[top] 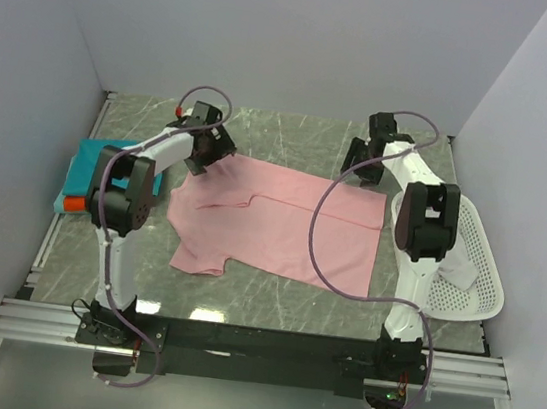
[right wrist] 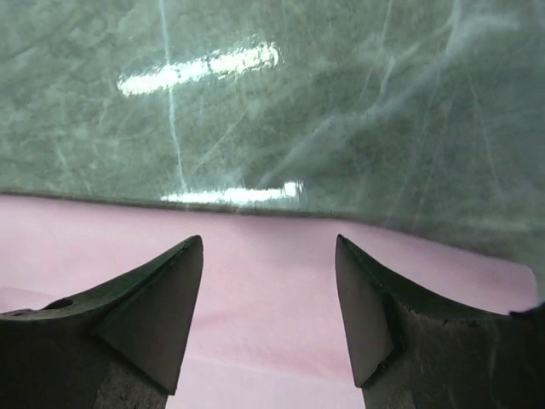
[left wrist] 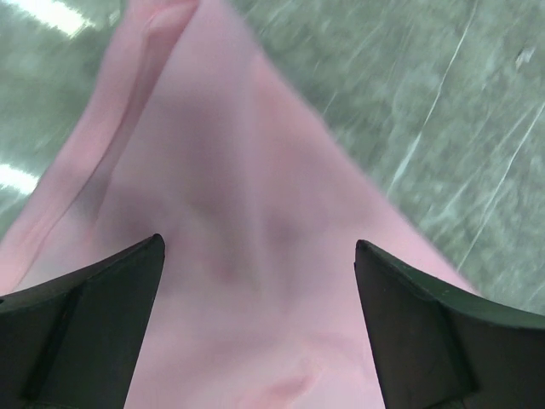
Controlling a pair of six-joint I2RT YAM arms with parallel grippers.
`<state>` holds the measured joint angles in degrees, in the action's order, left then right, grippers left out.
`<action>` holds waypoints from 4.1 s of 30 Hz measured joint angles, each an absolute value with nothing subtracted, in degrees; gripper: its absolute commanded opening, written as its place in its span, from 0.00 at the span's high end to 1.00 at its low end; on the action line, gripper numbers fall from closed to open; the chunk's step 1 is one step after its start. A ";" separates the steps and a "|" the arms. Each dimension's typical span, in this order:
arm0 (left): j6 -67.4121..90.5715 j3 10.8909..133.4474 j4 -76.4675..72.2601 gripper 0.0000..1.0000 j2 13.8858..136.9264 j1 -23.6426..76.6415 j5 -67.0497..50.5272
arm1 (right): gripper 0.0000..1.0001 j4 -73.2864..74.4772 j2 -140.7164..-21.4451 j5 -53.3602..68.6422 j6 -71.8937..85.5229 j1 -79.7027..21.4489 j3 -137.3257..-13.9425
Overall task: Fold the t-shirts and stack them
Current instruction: Fold the tshirt
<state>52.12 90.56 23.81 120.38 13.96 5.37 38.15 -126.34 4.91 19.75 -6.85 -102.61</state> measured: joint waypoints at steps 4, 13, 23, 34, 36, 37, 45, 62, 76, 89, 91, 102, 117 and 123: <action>52.12 80.25 24.58 0.01 108.53 14.31 6.83 | 0.27 37.98 -120.14 3.11 19.20 -7.79 -98.96; 61.67 46.00 28.40 0.01 67.55 21.54 13.69 | 0.26 30.79 -87.37 1.43 21.19 -16.43 -69.95; 77.32 22.31 38.37 0.14 45.25 23.33 15.07 | 0.26 28.69 -78.24 1.30 24.49 -18.04 -57.74; 78.28 23.09 33.10 0.64 54.15 23.33 15.75 | 0.27 27.51 -76.60 -1.17 25.50 -18.13 -57.71; 77.87 23.38 31.83 0.82 55.90 23.35 15.49 | 0.27 27.55 -76.60 -1.30 25.58 -18.13 -57.71; 77.34 23.66 31.22 0.97 56.88 23.33 15.29 | 0.27 27.53 -76.60 -1.32 25.63 -18.13 -57.71; 77.19 23.64 32.45 0.99 54.72 23.44 14.90 | 0.27 27.62 -76.62 -1.30 25.65 -18.13 -57.74; 82.21 26.02 51.24 0.99 33.45 25.39 14.41 | 0.27 27.40 -78.13 -1.17 25.69 -18.13 -57.74; 85.36 33.15 60.49 0.99 33.45 26.35 14.37 | 0.27 27.49 -79.29 -1.02 25.91 -18.13 -57.74; 81.17 28.29 47.92 0.99 39.33 26.35 13.23 | 0.26 28.82 -65.67 -2.85 31.83 -19.86 -40.14; 79.96 28.29 45.71 0.99 40.97 26.35 13.30 | 0.26 30.28 -61.60 -3.18 33.15 -21.04 -36.99; 75.88 27.79 39.48 0.99 41.28 26.35 13.26 | 0.25 36.95 -41.12 -4.73 44.95 -24.03 -25.98; 72.66 27.38 36.14 0.99 41.23 26.35 13.41 | 0.25 38.04 -37.43 -6.94 58.74 -24.03 -18.04; 72.58 27.33 36.12 0.99 40.80 26.35 13.52 | 0.35 35.97 -39.38 -7.88 59.20 -24.03 -17.87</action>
<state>72.58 27.33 36.12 40.80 26.35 13.52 35.97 -39.38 -7.88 59.20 -24.03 -17.87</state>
